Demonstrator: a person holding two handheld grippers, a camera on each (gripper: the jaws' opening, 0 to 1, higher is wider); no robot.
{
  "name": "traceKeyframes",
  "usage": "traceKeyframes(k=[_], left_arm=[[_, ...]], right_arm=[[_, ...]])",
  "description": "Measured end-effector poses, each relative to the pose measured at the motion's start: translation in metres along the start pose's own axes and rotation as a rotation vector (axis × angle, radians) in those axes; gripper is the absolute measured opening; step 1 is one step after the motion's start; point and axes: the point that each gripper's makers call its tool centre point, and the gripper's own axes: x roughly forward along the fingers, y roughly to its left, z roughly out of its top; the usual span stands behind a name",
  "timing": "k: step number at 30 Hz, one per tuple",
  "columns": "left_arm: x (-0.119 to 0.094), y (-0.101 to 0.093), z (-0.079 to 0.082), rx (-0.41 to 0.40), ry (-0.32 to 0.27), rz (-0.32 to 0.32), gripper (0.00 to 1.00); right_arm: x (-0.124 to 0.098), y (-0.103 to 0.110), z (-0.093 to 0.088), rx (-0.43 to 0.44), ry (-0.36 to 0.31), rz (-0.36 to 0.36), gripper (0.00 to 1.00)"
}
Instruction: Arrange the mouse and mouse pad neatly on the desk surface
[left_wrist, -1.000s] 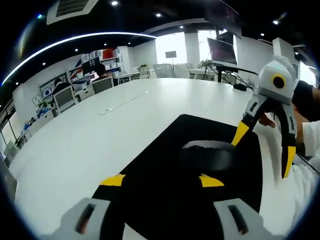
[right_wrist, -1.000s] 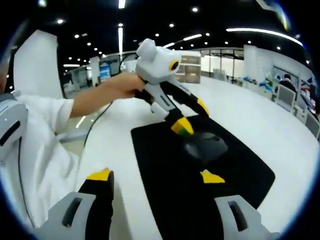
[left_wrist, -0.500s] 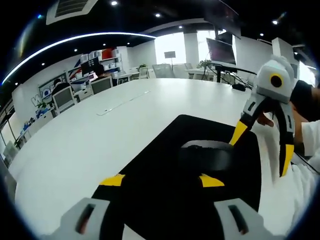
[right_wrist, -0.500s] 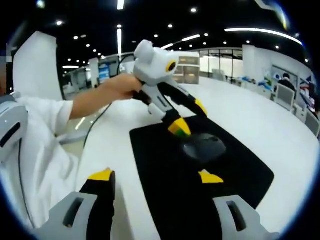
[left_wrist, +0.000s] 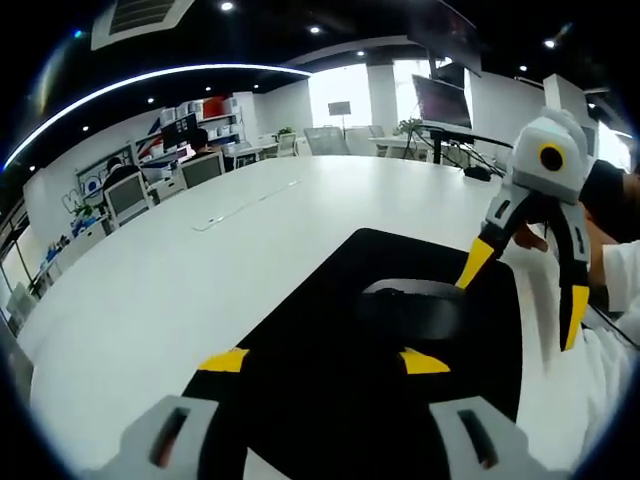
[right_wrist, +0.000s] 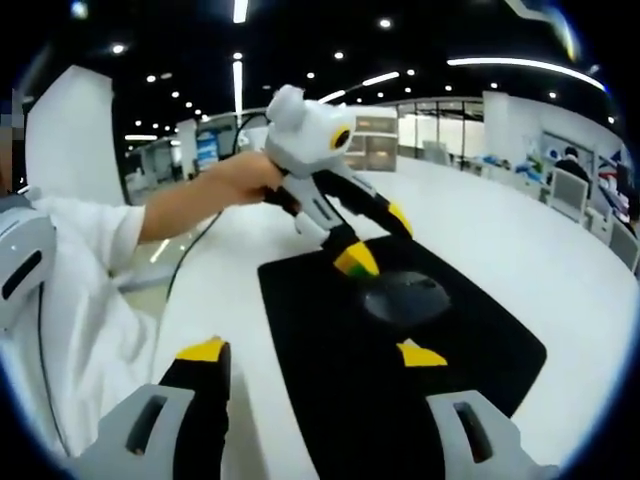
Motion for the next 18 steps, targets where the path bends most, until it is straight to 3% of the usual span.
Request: traceKeyframes(k=[7, 18], left_arm=[[-0.012, 0.000, 0.001, -0.015, -0.016, 0.016, 0.60], [-0.055, -0.012, 0.025, -0.042, -0.142, 0.028, 0.60]], right_arm=[[-0.020, -0.008, 0.016, -0.006, -0.048, -0.039, 0.64], [-0.068, -0.020, 0.050, -0.029, -0.166, -0.137, 0.63]])
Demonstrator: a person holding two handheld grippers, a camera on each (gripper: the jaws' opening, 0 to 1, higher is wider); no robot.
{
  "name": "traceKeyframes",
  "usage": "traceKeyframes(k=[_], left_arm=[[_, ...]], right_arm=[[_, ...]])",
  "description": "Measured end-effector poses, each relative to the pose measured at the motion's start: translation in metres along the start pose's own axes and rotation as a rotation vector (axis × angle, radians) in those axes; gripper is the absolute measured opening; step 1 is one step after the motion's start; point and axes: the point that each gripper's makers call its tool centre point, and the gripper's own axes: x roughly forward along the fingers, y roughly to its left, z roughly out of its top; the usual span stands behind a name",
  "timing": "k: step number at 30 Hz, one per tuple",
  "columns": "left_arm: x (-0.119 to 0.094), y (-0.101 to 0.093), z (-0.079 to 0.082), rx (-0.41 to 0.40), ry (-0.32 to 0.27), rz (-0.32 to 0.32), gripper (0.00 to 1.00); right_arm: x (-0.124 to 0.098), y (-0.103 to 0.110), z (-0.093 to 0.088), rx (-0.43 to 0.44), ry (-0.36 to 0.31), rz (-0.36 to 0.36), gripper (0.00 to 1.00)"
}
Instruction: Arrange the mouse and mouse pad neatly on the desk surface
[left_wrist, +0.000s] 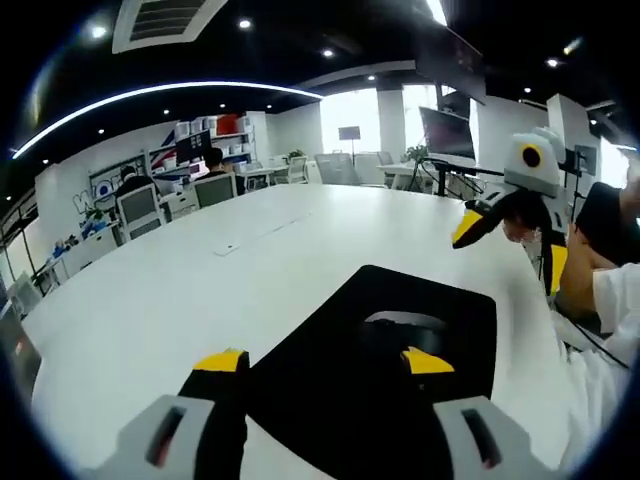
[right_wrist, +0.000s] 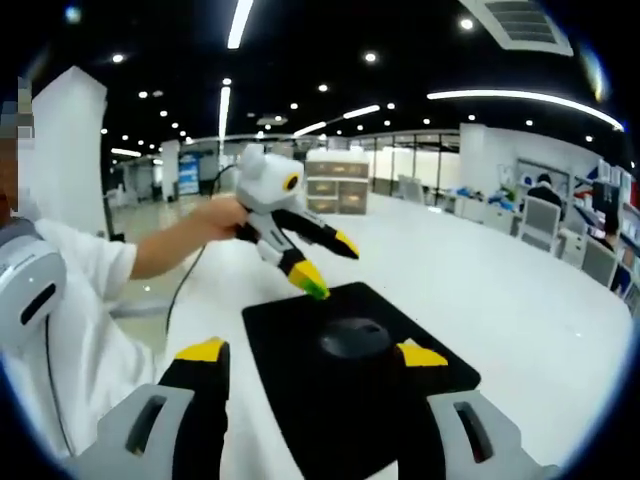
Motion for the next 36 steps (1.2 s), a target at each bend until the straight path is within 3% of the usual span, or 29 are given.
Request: traceKeyframes(k=[15, 26, 36], left_arm=[[-0.045, -0.019, 0.024, 0.036, -0.110, -0.036, 0.60], [-0.073, -0.027, 0.032, 0.049, -0.179, -0.036, 0.60], [-0.095, -0.032, 0.030, 0.029, -0.233, -0.029, 0.60]], right_arm=[[-0.037, 0.003, 0.024, -0.048, -0.089, -0.098, 0.63], [-0.059, 0.006, 0.024, -0.054, -0.126, -0.143, 0.63], [-0.077, -0.010, 0.015, -0.018, -0.154, -0.213, 0.63]])
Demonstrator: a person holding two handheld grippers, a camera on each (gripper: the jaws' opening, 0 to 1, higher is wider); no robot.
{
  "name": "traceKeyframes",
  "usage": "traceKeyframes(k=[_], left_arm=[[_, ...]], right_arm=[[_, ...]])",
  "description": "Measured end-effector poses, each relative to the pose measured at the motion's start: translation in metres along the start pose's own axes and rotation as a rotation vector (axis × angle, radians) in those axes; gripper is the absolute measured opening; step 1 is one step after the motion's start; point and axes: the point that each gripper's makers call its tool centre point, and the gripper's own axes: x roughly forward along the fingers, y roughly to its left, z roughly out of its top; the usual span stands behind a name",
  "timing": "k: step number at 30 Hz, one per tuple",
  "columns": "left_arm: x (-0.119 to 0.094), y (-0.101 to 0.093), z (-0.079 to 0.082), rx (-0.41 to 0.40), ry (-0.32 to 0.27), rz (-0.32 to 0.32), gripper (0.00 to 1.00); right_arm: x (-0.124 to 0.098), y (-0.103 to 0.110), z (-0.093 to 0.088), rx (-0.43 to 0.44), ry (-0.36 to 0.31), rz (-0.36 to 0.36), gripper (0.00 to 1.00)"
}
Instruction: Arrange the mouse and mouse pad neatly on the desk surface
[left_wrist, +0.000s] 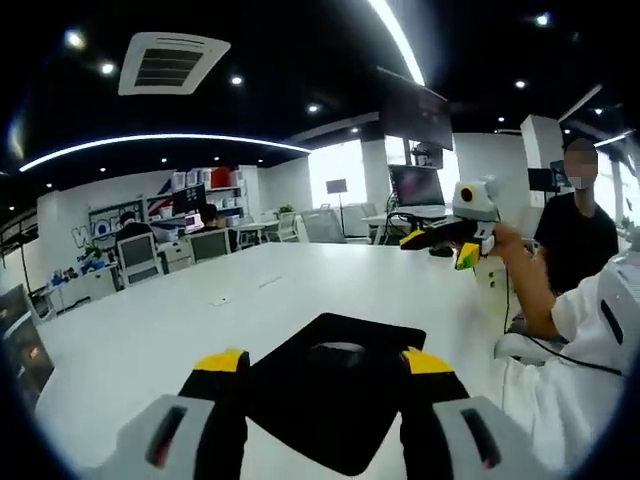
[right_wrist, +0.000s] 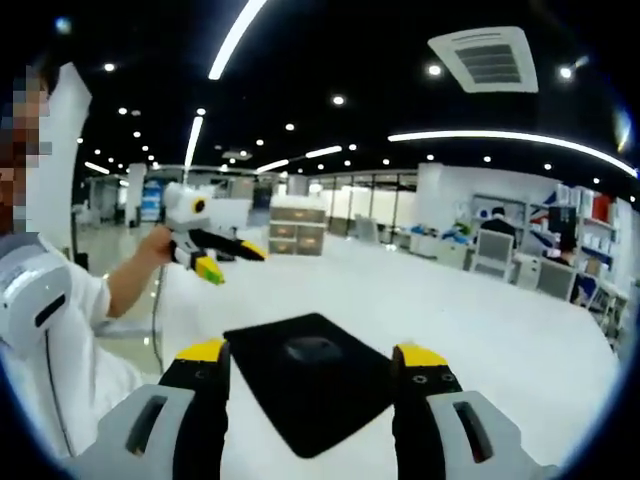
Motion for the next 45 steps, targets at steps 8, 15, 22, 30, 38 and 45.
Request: traceKeyframes(k=[8, 15, 22, 30, 38, 45], left_arm=[[-0.019, 0.000, 0.002, -0.022, -0.044, 0.020, 0.60], [-0.037, -0.001, 0.001, -0.037, -0.074, 0.043, 0.60], [-0.052, 0.000, -0.004, -0.041, -0.083, 0.066, 0.60], [-0.059, 0.006, -0.004, -0.049, -0.099, 0.092, 0.60], [-0.055, 0.006, -0.005, -0.051, -0.099, 0.089, 0.60], [-0.055, 0.007, -0.006, -0.054, -0.097, 0.088, 0.59]], right_arm=[[-0.007, -0.013, -0.011, 0.002, 0.025, -0.093, 0.63], [-0.017, -0.007, -0.012, 0.000, 0.010, -0.108, 0.63], [-0.027, -0.006, -0.017, 0.012, -0.007, -0.127, 0.63], [-0.035, -0.008, -0.014, 0.019, -0.028, -0.156, 0.62], [-0.034, -0.011, -0.016, 0.004, -0.009, -0.179, 0.62], [-0.034, -0.011, -0.015, 0.008, -0.011, -0.181, 0.62]])
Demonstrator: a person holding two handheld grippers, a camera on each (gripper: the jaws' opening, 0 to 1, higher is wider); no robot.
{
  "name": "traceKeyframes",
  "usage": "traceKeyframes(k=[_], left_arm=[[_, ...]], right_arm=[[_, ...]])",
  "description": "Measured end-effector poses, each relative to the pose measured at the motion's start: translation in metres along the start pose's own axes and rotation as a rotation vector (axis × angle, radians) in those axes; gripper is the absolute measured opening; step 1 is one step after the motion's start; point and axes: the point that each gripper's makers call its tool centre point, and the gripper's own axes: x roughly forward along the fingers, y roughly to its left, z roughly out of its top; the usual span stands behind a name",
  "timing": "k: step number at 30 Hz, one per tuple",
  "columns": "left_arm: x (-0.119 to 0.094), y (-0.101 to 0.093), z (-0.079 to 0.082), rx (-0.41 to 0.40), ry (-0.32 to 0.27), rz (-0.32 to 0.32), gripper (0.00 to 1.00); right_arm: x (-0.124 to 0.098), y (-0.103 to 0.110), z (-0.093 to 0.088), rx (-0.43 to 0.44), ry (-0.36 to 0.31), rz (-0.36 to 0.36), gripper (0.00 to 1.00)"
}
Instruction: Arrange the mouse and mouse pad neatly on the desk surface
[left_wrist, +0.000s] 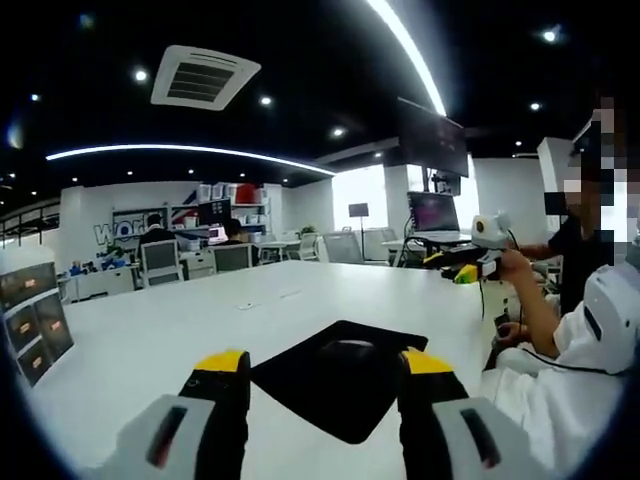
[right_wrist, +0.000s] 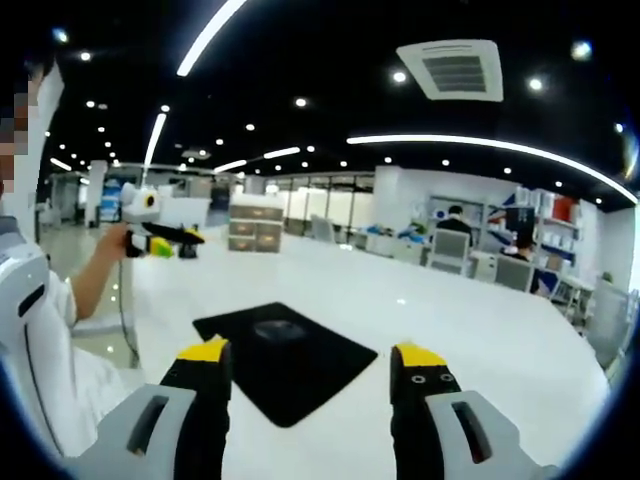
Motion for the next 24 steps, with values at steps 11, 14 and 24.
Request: traceKeyframes(k=[11, 14, 24], left_arm=[[-0.0019, -0.0027, 0.0040, 0.002, -0.013, -0.009, 0.59], [-0.0013, -0.0051, 0.0037, -0.003, -0.014, -0.017, 0.59], [-0.0033, -0.0055, 0.0039, 0.002, -0.014, -0.015, 0.59]], right_arm=[[0.0000, -0.0042, 0.0018, 0.007, -0.008, -0.018, 0.61], [0.0017, -0.0034, 0.0018, 0.007, -0.008, -0.019, 0.61], [0.0046, -0.0009, 0.0016, -0.005, -0.004, -0.016, 0.61]])
